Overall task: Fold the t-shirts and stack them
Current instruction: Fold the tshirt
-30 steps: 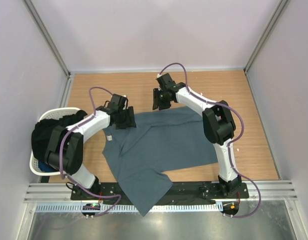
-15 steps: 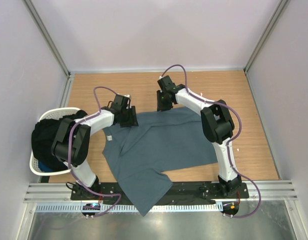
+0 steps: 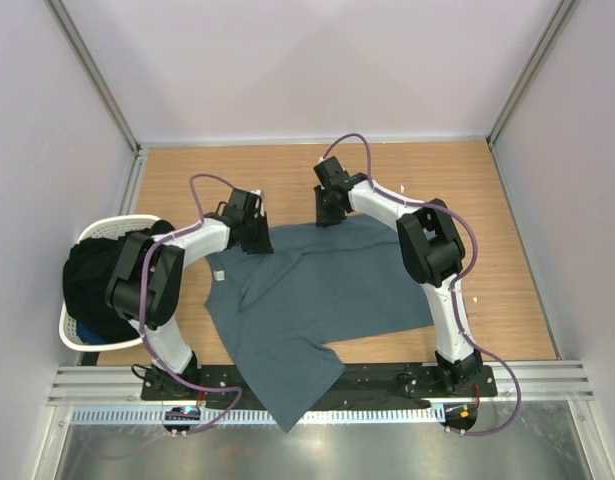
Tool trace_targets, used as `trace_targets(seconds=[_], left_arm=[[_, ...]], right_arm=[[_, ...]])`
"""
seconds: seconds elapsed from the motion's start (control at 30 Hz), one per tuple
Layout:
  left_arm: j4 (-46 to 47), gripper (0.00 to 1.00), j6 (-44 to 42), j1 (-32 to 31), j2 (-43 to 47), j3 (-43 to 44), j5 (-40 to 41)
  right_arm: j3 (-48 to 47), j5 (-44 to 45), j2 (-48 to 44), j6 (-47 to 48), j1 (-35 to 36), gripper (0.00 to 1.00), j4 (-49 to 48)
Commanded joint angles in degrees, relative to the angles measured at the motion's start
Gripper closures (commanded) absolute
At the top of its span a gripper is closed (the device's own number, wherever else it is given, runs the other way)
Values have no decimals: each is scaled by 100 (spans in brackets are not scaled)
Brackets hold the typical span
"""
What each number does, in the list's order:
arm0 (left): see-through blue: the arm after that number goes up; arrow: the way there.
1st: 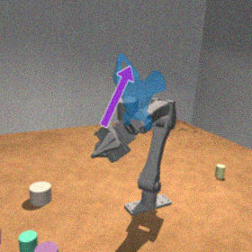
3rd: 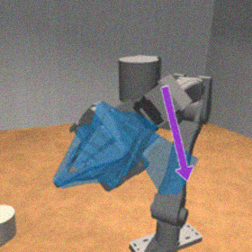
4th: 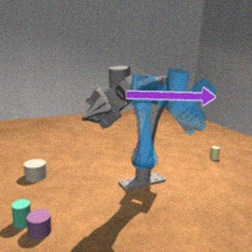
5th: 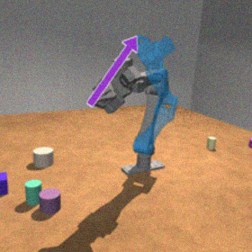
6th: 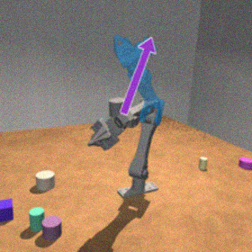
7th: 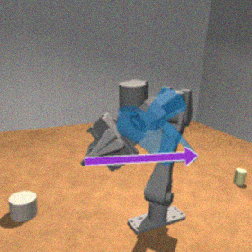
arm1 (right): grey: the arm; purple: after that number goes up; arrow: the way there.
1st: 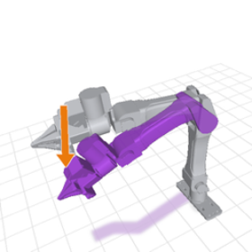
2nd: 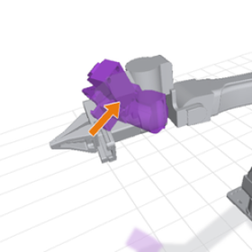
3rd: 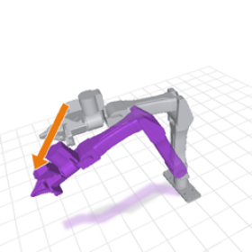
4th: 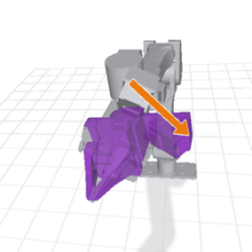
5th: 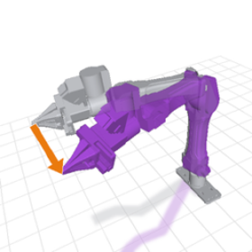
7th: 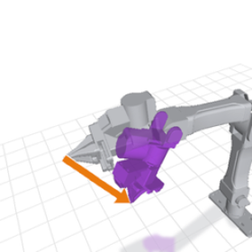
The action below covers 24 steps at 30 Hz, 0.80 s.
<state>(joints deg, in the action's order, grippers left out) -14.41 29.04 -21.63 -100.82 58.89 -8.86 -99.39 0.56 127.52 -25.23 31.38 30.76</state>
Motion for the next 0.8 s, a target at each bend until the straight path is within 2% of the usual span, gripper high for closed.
trace_targets(seconds=[0.0,0.27,0.77], left_arm=[[141,100,5,-43,570,-79,-124],[53,100,400,-456,1257,-396,77],[-386,100,990,-2168,1512,-590,781]], right_arm=[[69,234,-79,36,26,72,-150],[148,392,-52,36,18,73,-158],[315,436,-61,-69,26,73,-246]])
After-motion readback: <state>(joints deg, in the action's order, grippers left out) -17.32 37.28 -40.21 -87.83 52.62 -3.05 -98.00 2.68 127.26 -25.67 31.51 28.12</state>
